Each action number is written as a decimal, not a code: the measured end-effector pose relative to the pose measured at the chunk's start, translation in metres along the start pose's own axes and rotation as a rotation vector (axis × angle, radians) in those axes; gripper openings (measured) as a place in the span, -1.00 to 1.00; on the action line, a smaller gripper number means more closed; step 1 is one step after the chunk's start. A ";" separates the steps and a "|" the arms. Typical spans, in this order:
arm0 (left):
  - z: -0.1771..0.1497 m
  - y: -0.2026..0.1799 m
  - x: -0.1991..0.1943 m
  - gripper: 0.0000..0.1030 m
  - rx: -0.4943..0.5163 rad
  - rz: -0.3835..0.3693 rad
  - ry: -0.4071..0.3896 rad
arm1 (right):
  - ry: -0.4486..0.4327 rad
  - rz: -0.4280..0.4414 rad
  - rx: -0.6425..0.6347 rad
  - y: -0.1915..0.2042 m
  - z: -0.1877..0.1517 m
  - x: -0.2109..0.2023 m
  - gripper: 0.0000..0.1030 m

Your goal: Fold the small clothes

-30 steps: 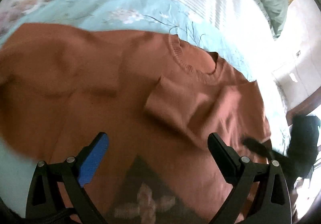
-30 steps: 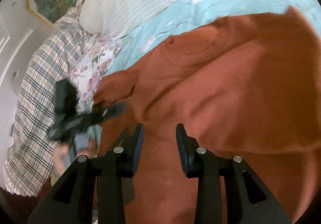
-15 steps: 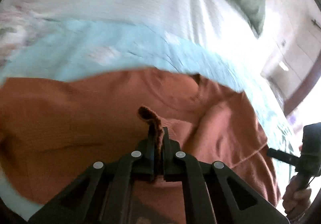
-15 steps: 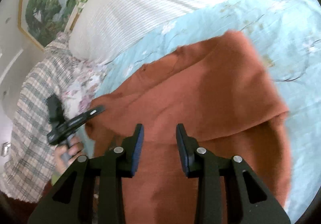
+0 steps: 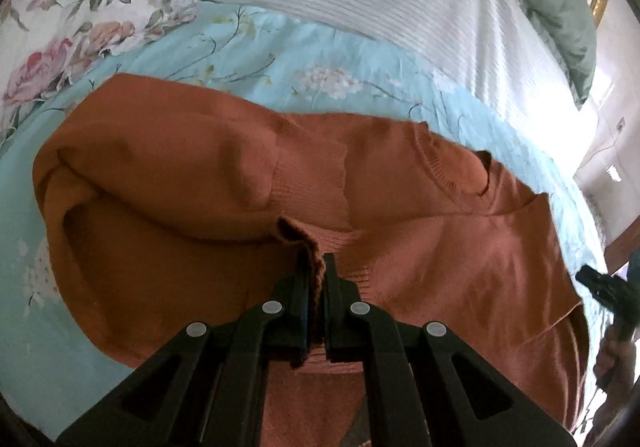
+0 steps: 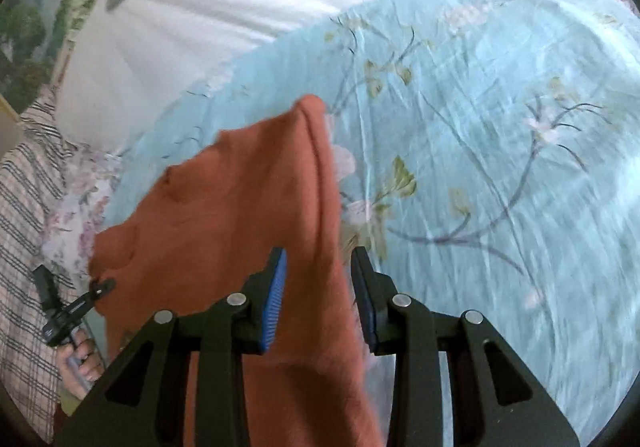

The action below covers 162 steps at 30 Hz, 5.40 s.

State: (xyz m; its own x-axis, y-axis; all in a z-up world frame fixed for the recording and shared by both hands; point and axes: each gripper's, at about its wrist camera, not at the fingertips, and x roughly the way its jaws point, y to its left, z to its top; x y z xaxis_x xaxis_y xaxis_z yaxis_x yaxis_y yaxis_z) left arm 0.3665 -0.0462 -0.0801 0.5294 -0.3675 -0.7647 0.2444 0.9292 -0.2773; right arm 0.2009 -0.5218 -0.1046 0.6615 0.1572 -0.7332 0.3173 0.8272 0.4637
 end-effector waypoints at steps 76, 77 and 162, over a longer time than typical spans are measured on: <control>0.012 -0.205 -0.030 -0.84 0.382 -0.255 0.010 | -0.060 0.168 0.005 0.043 -0.074 -0.062 -0.05; 0.008 -0.212 -0.019 -0.84 0.379 -0.261 0.023 | -0.061 0.165 0.010 0.040 -0.075 -0.062 -0.05; -0.153 0.045 -0.101 0.09 0.033 0.015 0.084 | 0.004 0.110 0.048 -0.041 -0.126 -0.116 -0.19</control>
State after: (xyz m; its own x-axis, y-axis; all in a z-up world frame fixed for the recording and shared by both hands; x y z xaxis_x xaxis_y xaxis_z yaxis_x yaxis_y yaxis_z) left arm 0.1999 0.0387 -0.1039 0.4639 -0.3477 -0.8148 0.2642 0.9322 -0.2474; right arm 0.0256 -0.5057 -0.1010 0.6915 0.2474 -0.6787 0.2754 0.7783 0.5643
